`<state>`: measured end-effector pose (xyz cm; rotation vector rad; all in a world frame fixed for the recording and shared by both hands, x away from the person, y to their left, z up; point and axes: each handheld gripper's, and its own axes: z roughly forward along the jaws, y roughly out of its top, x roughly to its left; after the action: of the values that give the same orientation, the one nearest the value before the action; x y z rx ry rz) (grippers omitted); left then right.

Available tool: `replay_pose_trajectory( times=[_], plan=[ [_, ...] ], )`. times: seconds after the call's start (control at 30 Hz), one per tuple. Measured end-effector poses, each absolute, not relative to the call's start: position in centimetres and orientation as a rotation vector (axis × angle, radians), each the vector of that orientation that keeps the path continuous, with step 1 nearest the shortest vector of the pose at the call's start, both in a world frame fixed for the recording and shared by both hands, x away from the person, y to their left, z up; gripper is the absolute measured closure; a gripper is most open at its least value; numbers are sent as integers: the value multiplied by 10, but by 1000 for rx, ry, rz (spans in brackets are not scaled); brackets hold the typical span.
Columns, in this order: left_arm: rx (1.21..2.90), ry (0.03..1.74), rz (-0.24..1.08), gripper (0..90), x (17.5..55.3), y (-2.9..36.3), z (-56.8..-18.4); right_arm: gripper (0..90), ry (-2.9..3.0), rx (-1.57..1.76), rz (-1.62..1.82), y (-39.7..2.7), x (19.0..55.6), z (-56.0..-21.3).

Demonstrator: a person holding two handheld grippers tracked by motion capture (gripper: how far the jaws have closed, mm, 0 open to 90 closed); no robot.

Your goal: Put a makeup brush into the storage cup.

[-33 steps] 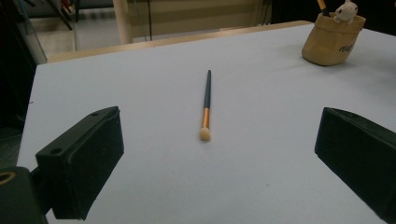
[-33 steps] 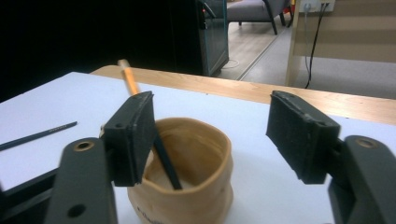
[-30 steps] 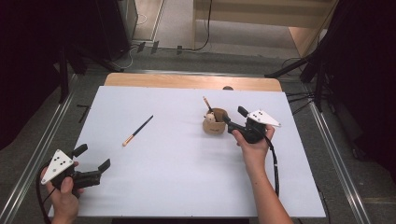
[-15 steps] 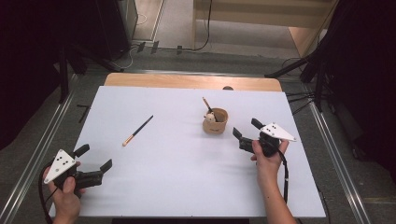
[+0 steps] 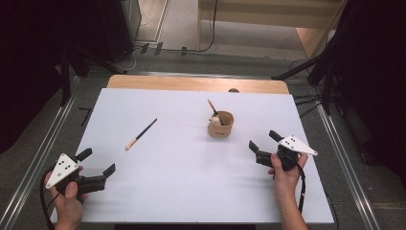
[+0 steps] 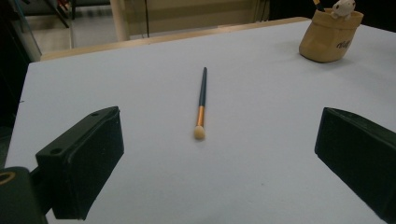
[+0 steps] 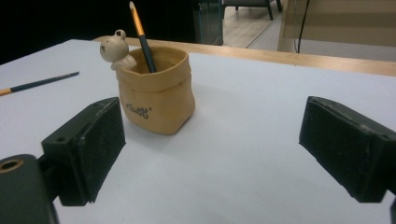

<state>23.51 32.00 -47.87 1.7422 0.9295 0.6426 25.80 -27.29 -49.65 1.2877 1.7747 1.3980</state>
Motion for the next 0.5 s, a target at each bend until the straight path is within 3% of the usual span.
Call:
replay_pose_trajectory(
  times=[0.2,0.5],
  plan=[
    [1741,929,645,19,235,321,-478,1,1791,1296,1399,-283,248,-500],
    [1744,924,648,18,235,320,-478,0,1779,1292,1380,-299,228,-501]
  ],
)
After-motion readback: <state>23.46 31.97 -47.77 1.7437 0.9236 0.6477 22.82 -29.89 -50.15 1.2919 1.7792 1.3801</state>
